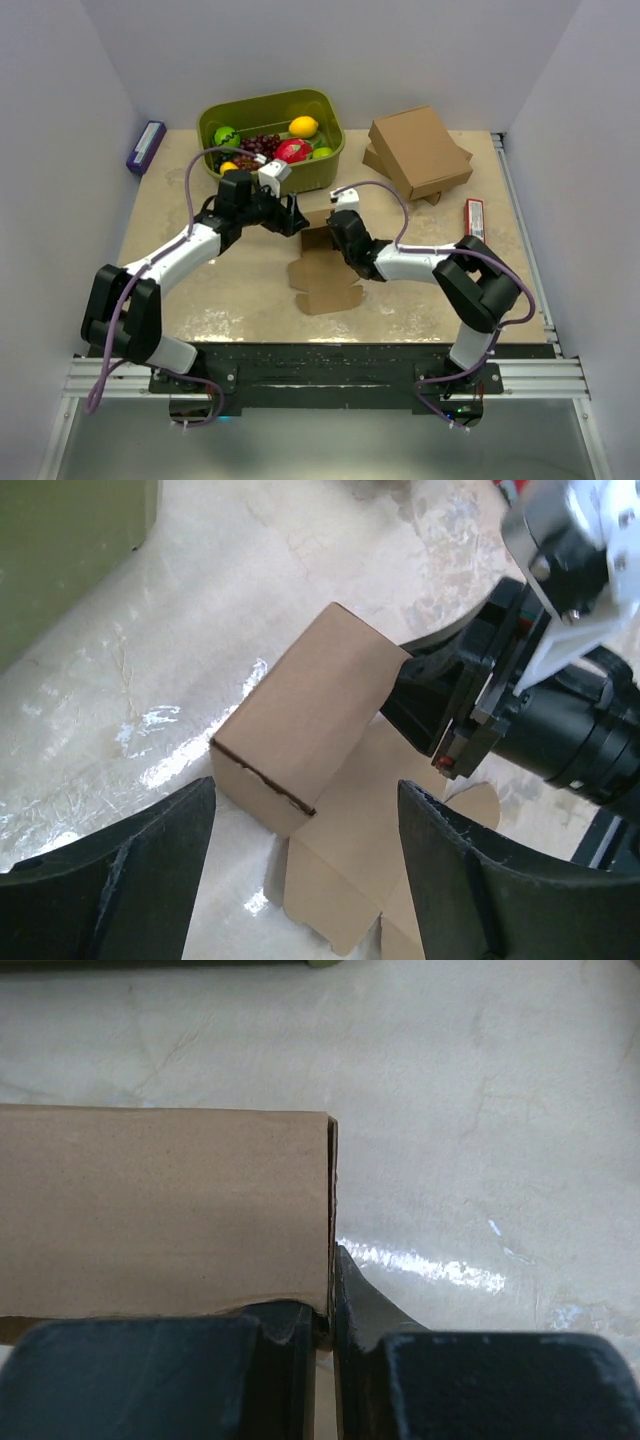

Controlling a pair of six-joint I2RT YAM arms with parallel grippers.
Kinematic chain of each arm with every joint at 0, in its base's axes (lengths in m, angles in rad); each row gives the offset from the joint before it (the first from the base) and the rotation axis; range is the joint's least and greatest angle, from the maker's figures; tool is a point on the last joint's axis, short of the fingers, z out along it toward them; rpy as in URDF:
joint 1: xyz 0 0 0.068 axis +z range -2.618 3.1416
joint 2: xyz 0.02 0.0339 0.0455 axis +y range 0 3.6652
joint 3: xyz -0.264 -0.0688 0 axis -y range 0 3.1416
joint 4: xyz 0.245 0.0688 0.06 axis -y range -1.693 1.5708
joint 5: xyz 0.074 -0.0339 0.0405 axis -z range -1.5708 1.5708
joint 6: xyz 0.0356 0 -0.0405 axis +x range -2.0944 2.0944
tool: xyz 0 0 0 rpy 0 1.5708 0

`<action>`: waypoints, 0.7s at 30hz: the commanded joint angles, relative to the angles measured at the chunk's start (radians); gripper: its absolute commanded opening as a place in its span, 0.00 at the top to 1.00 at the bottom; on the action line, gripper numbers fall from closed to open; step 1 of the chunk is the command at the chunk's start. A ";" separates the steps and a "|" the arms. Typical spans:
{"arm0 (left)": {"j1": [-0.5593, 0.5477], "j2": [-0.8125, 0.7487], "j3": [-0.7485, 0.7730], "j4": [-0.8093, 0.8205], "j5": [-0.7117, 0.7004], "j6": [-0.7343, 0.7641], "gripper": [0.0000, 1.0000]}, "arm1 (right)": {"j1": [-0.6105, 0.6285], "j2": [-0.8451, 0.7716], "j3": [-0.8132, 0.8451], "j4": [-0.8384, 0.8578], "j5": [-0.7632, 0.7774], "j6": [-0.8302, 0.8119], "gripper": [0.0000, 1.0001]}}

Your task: Fold the paper box

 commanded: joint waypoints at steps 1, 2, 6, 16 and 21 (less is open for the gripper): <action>-0.058 -0.052 -0.004 -0.068 -0.163 0.101 0.21 | -0.040 -0.004 0.124 -0.271 -0.179 0.039 1.00; -0.068 -0.058 -0.001 -0.094 -0.203 0.106 0.21 | -0.054 -0.003 0.160 -0.327 -0.193 0.037 1.00; -0.136 -0.069 -0.004 -0.126 -0.359 0.112 0.17 | -0.076 -0.010 0.209 -0.420 -0.252 0.035 1.00; -0.177 -0.051 -0.025 -0.088 -0.377 0.058 0.13 | -0.088 -0.041 0.243 -0.492 -0.276 0.057 1.00; -0.183 0.014 -0.004 -0.086 -0.375 0.029 0.19 | -0.087 -0.047 0.258 -0.510 -0.277 0.077 1.00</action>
